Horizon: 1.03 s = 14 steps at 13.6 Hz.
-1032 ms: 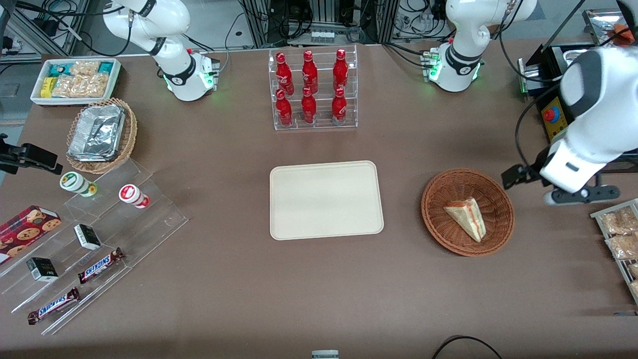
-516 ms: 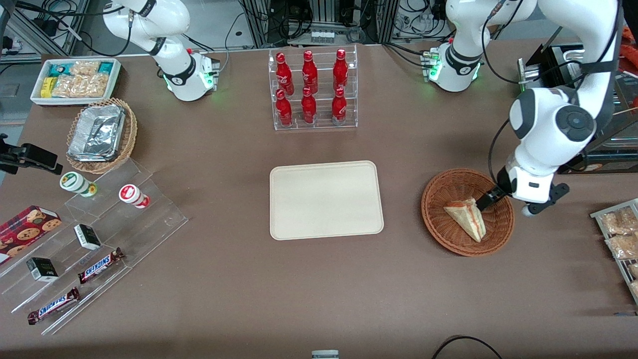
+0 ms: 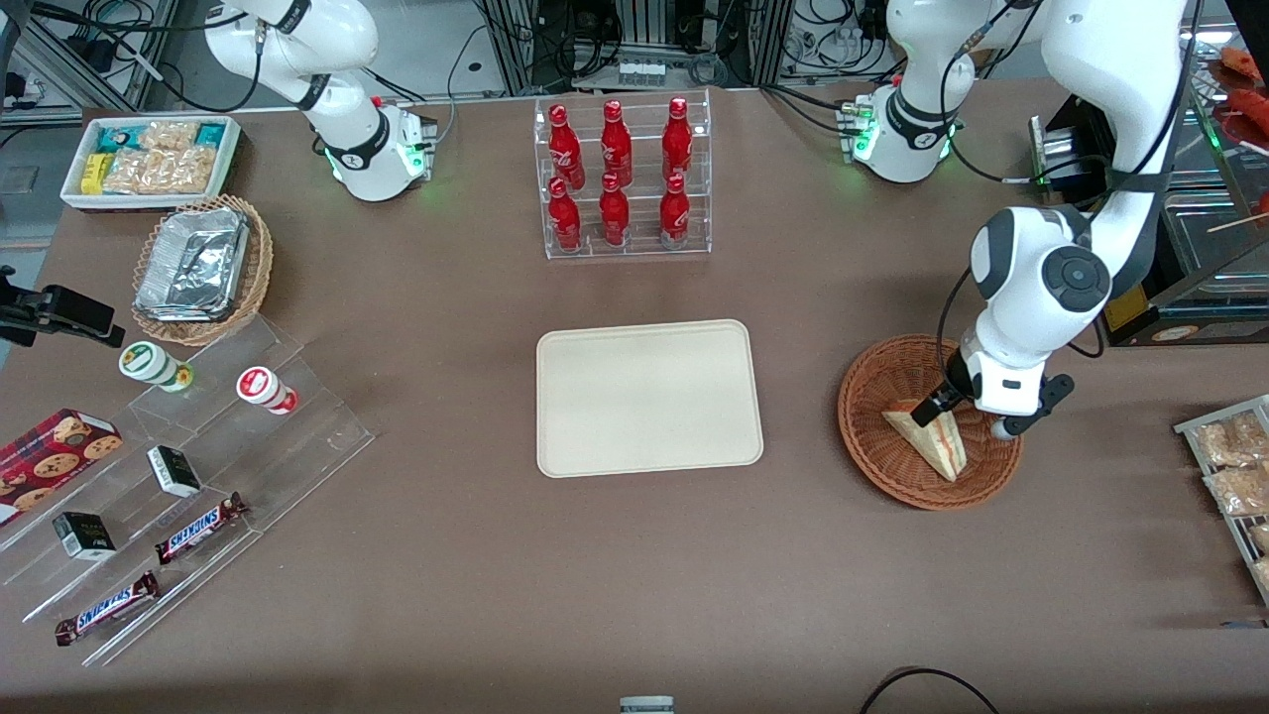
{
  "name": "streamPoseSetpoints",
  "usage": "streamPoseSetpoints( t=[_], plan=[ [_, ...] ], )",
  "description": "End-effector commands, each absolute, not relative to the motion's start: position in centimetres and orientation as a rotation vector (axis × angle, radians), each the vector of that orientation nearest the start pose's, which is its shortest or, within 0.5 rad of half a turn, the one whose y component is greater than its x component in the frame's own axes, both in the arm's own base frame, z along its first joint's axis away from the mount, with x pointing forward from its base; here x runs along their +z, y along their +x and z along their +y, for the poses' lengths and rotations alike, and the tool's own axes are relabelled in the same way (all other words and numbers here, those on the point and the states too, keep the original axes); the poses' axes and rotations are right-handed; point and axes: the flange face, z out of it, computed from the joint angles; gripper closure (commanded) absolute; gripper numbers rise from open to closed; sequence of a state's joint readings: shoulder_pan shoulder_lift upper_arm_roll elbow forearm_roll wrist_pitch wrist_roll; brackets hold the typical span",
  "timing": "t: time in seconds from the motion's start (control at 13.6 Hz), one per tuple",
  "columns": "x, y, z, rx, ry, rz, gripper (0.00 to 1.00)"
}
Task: Place sandwich from basket to tray
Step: 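Close the left gripper on the sandwich and lift it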
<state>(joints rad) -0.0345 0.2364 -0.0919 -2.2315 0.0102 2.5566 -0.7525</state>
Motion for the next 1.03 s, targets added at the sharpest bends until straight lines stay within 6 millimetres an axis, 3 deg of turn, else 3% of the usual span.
streamPoseSetpoints(
  t=[0.0,0.07,0.22,0.44,0.52,0.74,0.96],
  plan=[
    [25.2,55.4,-7.2,-0.134,-3.036,-1.004,0.00],
    [24.7,55.5,-7.2,-0.142,-3.038,-1.013,0.16],
    [24.7,55.9,-7.2,-0.150,-3.037,-1.026,1.00],
    [26.6,57.2,-7.4,-0.182,-3.046,-1.010,1.00],
    [28.0,57.5,-7.3,-0.174,-3.041,-0.999,1.00],
    [35.6,58.8,-8.3,-0.084,-3.022,-0.938,1.00],
    [43.0,59.9,-13.2,-0.040,-3.033,-0.845,1.00]
  ],
)
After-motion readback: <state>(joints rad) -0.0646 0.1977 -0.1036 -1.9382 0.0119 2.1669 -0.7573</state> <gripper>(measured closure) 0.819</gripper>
